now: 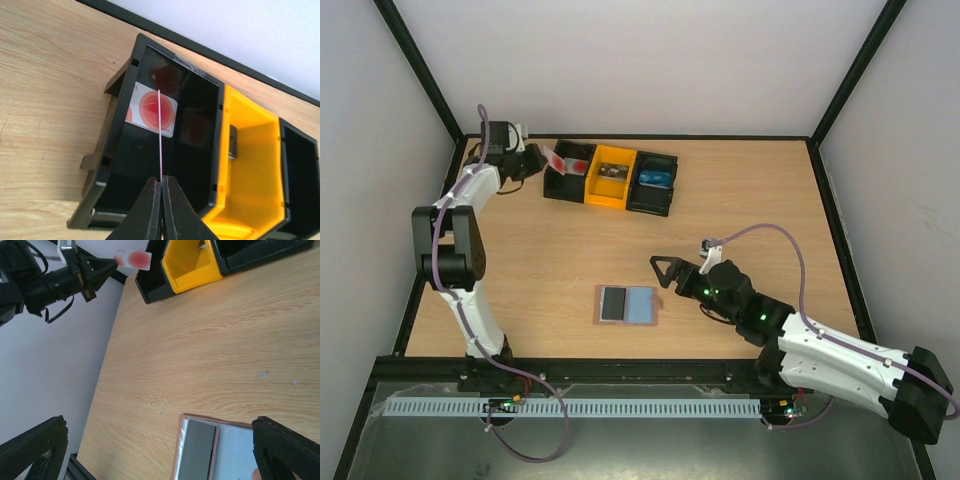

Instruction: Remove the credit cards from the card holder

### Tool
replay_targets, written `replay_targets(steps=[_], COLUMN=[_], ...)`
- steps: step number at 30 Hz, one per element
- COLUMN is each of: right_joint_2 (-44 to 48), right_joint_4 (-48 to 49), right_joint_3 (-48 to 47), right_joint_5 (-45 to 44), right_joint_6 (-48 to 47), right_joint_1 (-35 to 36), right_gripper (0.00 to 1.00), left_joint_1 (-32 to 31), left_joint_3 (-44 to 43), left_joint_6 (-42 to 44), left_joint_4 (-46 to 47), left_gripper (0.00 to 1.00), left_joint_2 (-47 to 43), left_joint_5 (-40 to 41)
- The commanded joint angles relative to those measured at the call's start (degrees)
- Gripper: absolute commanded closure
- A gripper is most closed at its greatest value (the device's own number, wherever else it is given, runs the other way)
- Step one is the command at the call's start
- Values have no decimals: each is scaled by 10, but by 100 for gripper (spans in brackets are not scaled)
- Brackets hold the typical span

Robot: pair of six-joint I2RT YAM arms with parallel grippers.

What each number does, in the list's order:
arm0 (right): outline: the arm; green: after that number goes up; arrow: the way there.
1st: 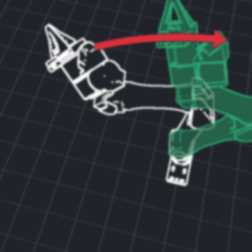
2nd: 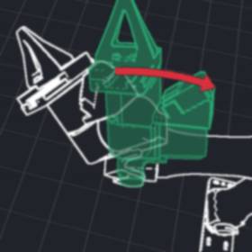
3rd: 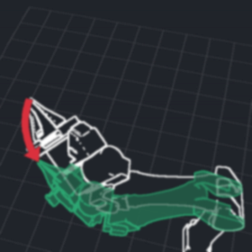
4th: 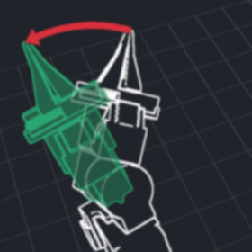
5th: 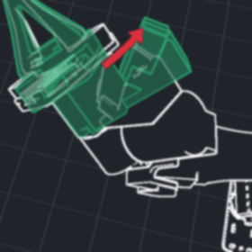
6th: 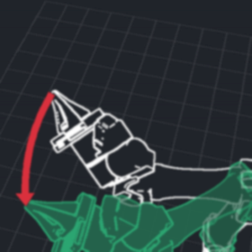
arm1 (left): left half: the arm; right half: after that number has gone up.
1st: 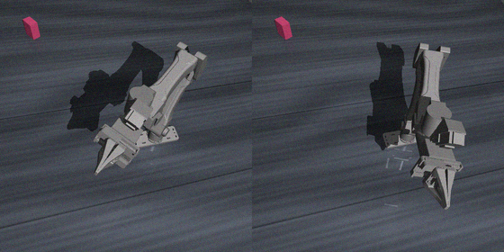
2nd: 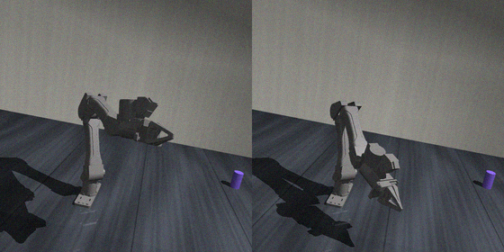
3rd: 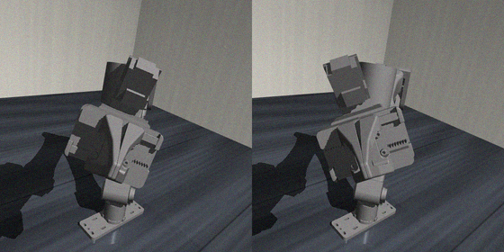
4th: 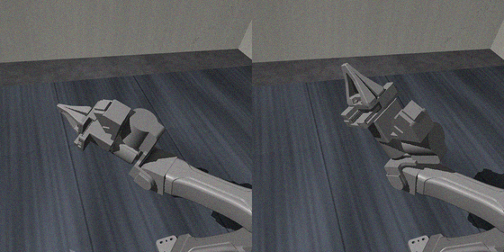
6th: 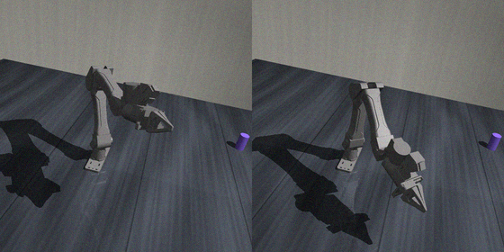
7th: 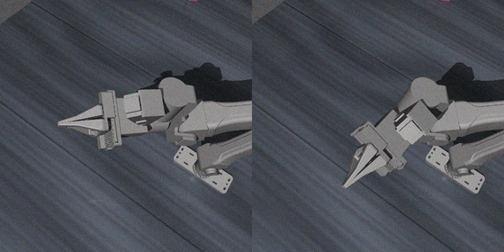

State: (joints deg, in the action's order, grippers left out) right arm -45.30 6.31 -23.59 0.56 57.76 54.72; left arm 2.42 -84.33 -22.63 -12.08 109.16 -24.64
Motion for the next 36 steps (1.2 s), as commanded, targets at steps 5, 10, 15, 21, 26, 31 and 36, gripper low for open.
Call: replay_targets(steps=[5, 10, 15, 21, 26, 31, 36], right_joint_2=[-23, -25, -37, -50, -55, -50, -43], right_joint_4=[1, 7, 1, 4, -4, -9, -12], right_joint_3=[-30, -25, -32, -39, -45, -48, -44], right_joint_5=[-6, -19, -25, -33, -37, -43, -49], right_joint_6=[-7, 7, 9, 9, 11, 16, 25], right_joint_1=[-1, -1, -1, -1, -1, -1, -1], right_gripper=[2, 2, 2, 2, 2, 2, 2], left_joint_1=[-18, -34, -46, -46, -46, -46, -46], left_joint_3=[-63, -79, -119, -156, -161, -169, -182], left_joint_6=[10, 5, 11, 23, 26, 19, 16], left_joint_4=[0, 11, 7, -8, 0, 6, 4], left_gripper=[97, 97, 97, 97, 97, 96, 96], left_joint_2=[73, 103, 143, 172, 183, 194, 206], left_joint_5=[-4, 12, 22, 38, 27, 18, 26])
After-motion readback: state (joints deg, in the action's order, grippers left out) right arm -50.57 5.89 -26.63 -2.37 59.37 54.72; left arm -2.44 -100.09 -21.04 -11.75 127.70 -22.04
